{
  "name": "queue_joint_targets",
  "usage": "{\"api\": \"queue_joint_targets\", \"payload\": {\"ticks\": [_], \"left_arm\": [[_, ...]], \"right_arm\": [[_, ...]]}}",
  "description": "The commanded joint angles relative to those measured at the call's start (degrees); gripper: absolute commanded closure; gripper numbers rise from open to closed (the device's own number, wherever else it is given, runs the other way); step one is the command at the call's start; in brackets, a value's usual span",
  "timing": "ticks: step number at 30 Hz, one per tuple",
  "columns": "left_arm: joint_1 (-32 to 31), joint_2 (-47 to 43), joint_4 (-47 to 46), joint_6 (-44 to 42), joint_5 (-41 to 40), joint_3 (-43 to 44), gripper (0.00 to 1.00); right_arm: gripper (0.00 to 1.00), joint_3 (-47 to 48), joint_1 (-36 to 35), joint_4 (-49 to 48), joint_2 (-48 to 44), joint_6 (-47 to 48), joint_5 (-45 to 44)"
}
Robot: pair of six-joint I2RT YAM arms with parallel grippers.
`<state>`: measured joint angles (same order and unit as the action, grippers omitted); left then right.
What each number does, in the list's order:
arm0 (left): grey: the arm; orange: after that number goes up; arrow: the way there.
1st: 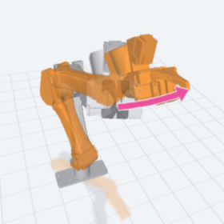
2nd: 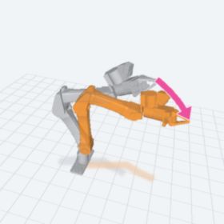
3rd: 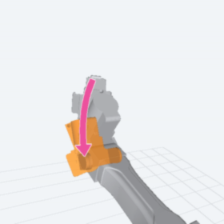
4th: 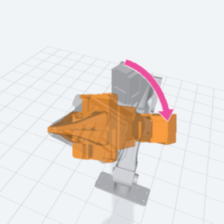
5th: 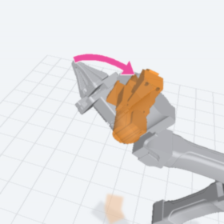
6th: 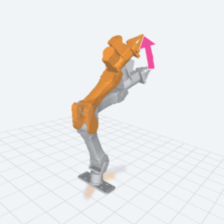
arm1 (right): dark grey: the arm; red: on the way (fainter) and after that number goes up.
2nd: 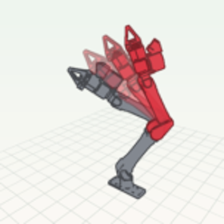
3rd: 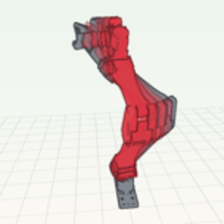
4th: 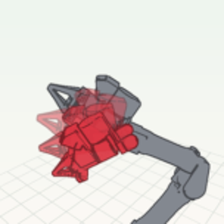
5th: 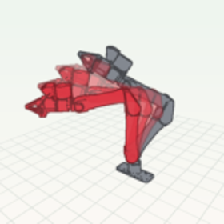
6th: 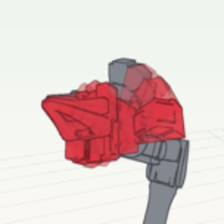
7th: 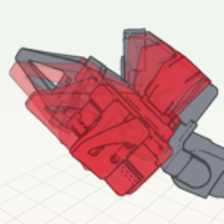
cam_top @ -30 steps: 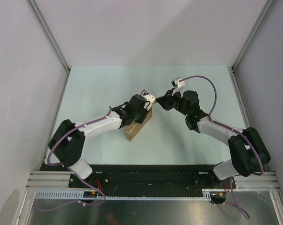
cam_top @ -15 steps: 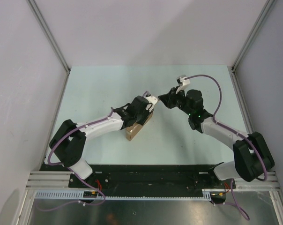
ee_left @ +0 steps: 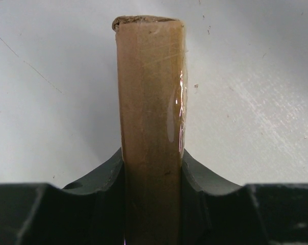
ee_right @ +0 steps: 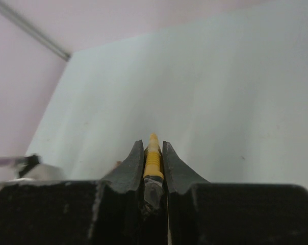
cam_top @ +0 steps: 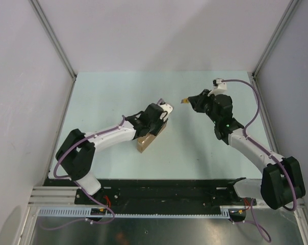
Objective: Unpack the express box
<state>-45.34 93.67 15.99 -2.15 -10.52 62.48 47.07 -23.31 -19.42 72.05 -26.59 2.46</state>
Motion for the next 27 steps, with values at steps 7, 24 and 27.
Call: {"api": "queue_joint_targets", "payload": {"ticks": [7,24,27], "left_arm": [[4.1,5.1,6.7,2.4,10.0,2.9,0.80],[13.3,8.3,6.5,13.1,31.5,8.0,0.77],[13.8,8.3,6.2,13.6,32.1,7.7,0.77]], "right_arm": [[1.00,2.0,5.2,22.7,6.1,-12.1,-3.0],[0.51,1.4,13.3,18.5,22.7,-15.6,12.3],[0.34,1.4,13.5,22.0,20.4,-15.1,9.2]]}}
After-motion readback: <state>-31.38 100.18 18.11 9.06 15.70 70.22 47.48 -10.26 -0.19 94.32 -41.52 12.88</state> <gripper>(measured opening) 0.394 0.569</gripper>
